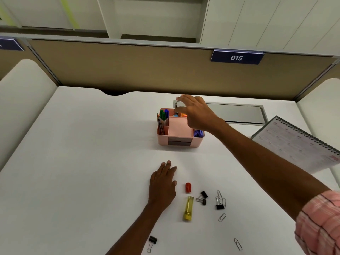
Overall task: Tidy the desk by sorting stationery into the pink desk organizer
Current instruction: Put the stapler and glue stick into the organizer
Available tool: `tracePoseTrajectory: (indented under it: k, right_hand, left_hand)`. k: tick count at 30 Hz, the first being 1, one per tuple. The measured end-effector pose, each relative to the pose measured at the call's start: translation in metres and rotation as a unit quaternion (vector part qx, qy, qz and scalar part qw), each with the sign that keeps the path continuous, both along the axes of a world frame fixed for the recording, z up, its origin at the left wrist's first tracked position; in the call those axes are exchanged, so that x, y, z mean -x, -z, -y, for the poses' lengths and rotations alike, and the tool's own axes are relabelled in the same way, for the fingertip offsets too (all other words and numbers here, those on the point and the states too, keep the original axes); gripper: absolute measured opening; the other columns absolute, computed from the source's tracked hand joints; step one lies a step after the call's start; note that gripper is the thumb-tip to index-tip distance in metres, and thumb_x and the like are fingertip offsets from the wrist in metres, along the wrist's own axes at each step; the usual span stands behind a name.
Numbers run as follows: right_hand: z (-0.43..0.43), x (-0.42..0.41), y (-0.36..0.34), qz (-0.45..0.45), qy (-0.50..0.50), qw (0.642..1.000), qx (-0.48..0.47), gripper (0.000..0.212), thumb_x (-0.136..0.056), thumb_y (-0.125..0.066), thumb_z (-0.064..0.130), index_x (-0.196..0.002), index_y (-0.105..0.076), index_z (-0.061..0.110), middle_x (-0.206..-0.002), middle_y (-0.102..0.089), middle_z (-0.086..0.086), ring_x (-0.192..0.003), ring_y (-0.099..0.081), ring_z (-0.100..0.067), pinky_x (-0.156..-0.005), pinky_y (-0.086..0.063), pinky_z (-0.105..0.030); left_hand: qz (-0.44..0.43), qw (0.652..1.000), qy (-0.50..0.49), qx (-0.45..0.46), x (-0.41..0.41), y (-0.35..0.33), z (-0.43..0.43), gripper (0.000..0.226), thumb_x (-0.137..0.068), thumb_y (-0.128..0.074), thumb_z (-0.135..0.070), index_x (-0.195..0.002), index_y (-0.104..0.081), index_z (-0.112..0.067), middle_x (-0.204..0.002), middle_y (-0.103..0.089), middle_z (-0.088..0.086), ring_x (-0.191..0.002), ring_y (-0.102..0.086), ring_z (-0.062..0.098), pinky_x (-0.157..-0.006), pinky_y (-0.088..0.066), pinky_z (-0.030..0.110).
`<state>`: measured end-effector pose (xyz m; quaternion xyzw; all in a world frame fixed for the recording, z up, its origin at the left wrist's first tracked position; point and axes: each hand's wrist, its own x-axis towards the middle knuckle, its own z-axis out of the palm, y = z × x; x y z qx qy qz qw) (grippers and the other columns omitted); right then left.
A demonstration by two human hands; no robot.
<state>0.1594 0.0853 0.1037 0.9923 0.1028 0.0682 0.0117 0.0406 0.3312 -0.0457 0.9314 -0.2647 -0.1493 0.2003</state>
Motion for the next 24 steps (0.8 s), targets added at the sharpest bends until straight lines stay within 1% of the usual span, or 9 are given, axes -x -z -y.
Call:
tracePoseTrajectory:
  k: [2, 4, 7, 9, 13, 16, 19, 21, 24]
  right_hand:
    - [-0.005, 0.025, 0.005, 0.011, 0.019, 0.999, -0.03, 0.066, -0.076, -0.072, -0.004, -0.134, -0.064, 0.028, -0.155, -0.045, -0.011, -0.148, -0.033, -0.032, -0.111, -0.036, -0.051]
    - [-0.013, 0.053, 0.011, 0.023, 0.041, 0.996, -0.076, 0.063, -0.079, -0.067, -0.006, -0.133, -0.064, 0.027, -0.154, -0.046, -0.012, -0.147, -0.035, -0.032, -0.113, -0.036, -0.052]
    - [-0.034, 0.105, 0.022, 0.038, 0.065, 0.983, -0.169, 0.051, -0.084, -0.065, -0.004, -0.128, -0.068, 0.022, -0.147, -0.054, -0.011, -0.141, -0.043, -0.03, -0.112, -0.04, -0.049]
    - [-0.052, 0.142, 0.034, 0.034, 0.081, 0.971, -0.222, 0.043, -0.089, -0.065, -0.001, -0.127, -0.069, 0.019, -0.144, -0.057, -0.01, -0.138, -0.047, -0.027, -0.112, -0.041, -0.042]
    - [-0.078, 0.212, 0.072, -0.043, 0.139, 0.935, -0.325, 0.045, -0.096, -0.063, 0.007, -0.137, -0.061, 0.025, -0.146, -0.054, 0.0, -0.138, -0.043, -0.017, -0.115, -0.037, -0.03]
    - [-0.086, 0.258, 0.101, -0.049, 0.17, 0.909, -0.377, 0.048, -0.095, -0.061, 0.008, -0.139, -0.058, 0.027, -0.135, -0.059, 0.006, -0.125, -0.054, -0.01, -0.104, -0.049, -0.031]
    - [-0.093, 0.295, 0.121, -0.059, 0.206, 0.886, -0.41, 0.046, -0.093, -0.061, 0.005, -0.134, -0.061, 0.025, -0.121, -0.062, 0.008, -0.107, -0.061, -0.002, -0.09, -0.055, -0.028]
    - [-0.098, 0.311, 0.129, -0.081, 0.227, 0.874, -0.421, 0.045, -0.091, -0.063, 0.003, -0.13, -0.063, 0.025, -0.117, -0.063, 0.009, -0.103, -0.061, 0.001, -0.087, -0.054, -0.024]
    - [-0.104, 0.324, 0.131, -0.128, 0.259, 0.854, -0.433, 0.046, -0.092, -0.064, 0.005, -0.13, -0.062, 0.03, -0.117, -0.063, 0.01, -0.101, -0.06, 0.003, -0.084, -0.049, -0.01]
  left_hand:
    - [-0.011, 1.0, 0.001, -0.002, 0.002, -0.001, -0.002, 0.055, -0.102, -0.055, -0.028, -0.154, -0.038, -0.029, -0.169, -0.015, -0.006, -0.157, -0.009, 0.014, -0.125, -0.014, 0.036]
    - [-0.007, 1.0, -0.014, 0.005, 0.008, -0.004, -0.004, 0.048, -0.1, -0.058, -0.029, -0.147, -0.049, -0.028, -0.165, -0.028, -0.005, -0.154, -0.021, 0.016, -0.122, -0.024, 0.036]
    - [0.006, 0.996, -0.084, 0.037, 0.032, -0.015, -0.003, 0.032, -0.099, -0.061, -0.031, -0.13, -0.062, -0.028, -0.14, -0.056, -0.006, -0.133, -0.048, 0.015, -0.105, -0.046, 0.03]
    - [-0.011, 0.993, -0.11, 0.047, 0.054, -0.02, -0.002, 0.027, -0.099, -0.059, -0.035, -0.126, -0.061, -0.03, -0.127, -0.061, -0.008, -0.121, -0.054, 0.012, -0.095, -0.051, 0.025]
    - [-0.107, 0.984, -0.133, 0.057, 0.088, -0.023, -0.003, 0.04, -0.094, -0.062, -0.052, -0.128, -0.055, -0.032, -0.124, -0.06, -0.01, -0.113, -0.06, 0.009, -0.089, -0.054, 0.023]
    - [-0.143, 0.98, -0.134, 0.036, 0.103, -0.029, -0.001, 0.056, -0.085, -0.066, -0.064, -0.127, -0.051, -0.03, -0.119, -0.06, -0.01, -0.105, -0.063, 0.011, -0.078, -0.051, 0.02]
    - [-0.16, 0.976, -0.142, 0.03, 0.113, -0.033, 0.0, 0.06, -0.082, -0.073, -0.059, -0.127, -0.049, -0.028, -0.117, -0.061, -0.008, -0.101, -0.063, 0.012, -0.072, -0.044, 0.018]
    - [-0.156, 0.977, -0.143, 0.026, 0.116, -0.033, 0.0, 0.054, -0.084, -0.075, -0.052, -0.126, -0.05, -0.027, -0.117, -0.063, -0.007, -0.101, -0.063, 0.011, -0.072, -0.044, 0.017]
    - [-0.153, 0.977, -0.149, 0.027, 0.116, -0.035, -0.002, 0.043, -0.088, -0.073, -0.043, -0.123, -0.056, -0.026, -0.113, -0.065, -0.005, -0.099, -0.063, 0.01, -0.071, -0.044, 0.016]
